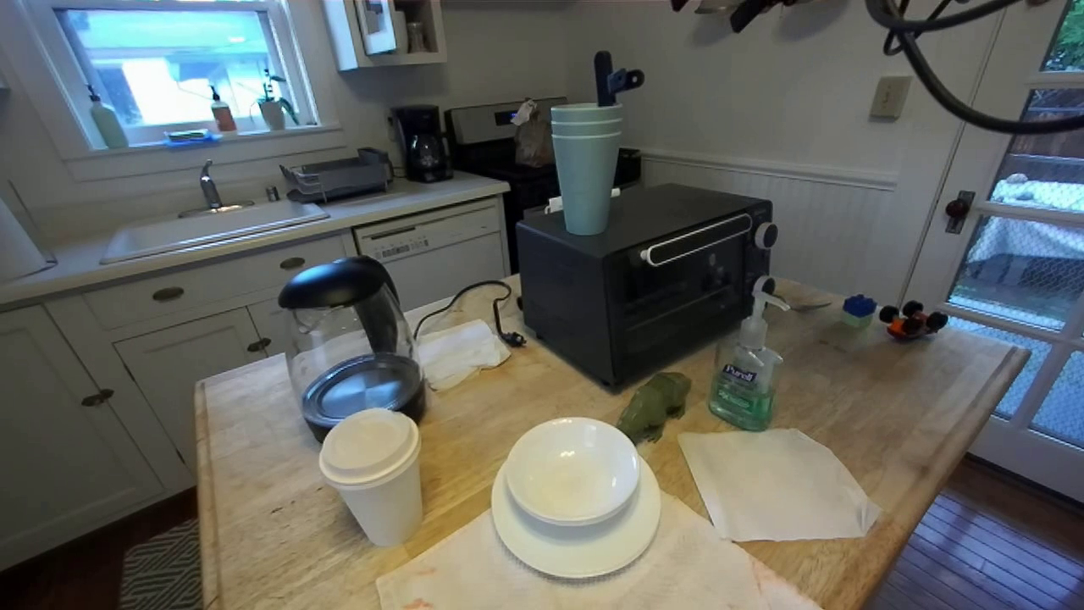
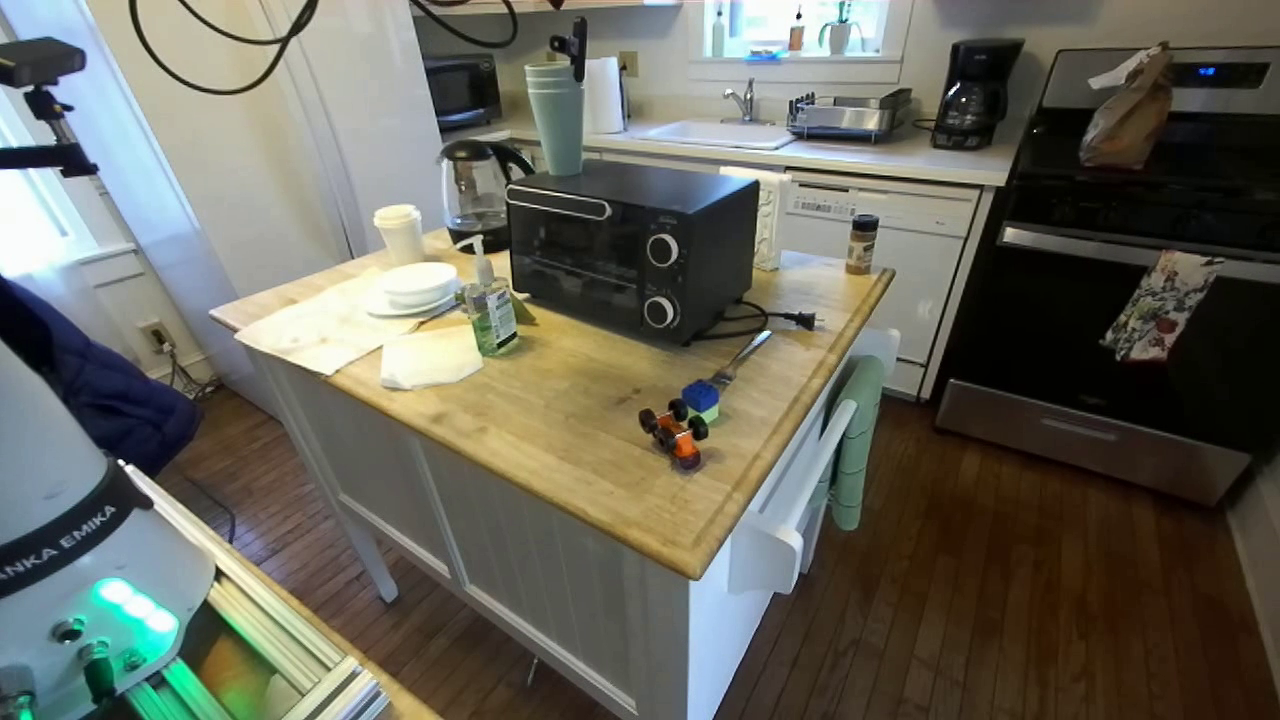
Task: Put the black clip on the stacked cups.
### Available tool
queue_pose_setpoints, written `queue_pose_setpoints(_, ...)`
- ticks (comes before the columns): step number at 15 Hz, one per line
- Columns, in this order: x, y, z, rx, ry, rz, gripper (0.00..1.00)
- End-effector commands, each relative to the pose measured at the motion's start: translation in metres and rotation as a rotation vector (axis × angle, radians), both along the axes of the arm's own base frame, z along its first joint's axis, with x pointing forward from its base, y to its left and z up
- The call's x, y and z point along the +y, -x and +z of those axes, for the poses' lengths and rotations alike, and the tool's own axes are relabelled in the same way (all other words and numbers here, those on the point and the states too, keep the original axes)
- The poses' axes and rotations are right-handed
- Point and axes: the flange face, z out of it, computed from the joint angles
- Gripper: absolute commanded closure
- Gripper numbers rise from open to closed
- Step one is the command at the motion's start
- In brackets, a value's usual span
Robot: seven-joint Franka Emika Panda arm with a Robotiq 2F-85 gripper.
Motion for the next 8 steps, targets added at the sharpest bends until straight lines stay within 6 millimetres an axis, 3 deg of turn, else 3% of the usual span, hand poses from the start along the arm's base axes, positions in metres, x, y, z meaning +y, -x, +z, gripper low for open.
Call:
queue_pose_setpoints(1,0.011,0.006,0.012,0.067,-0.025,-0.018,0.00)
queue_pose_setpoints(6,0.030,0.008,0.022,0.081,-0.043,0.012,0.00)
queue_pose_setpoints(8,0.028,0.006,0.013,0.080,-0.043,0.018,0.00)
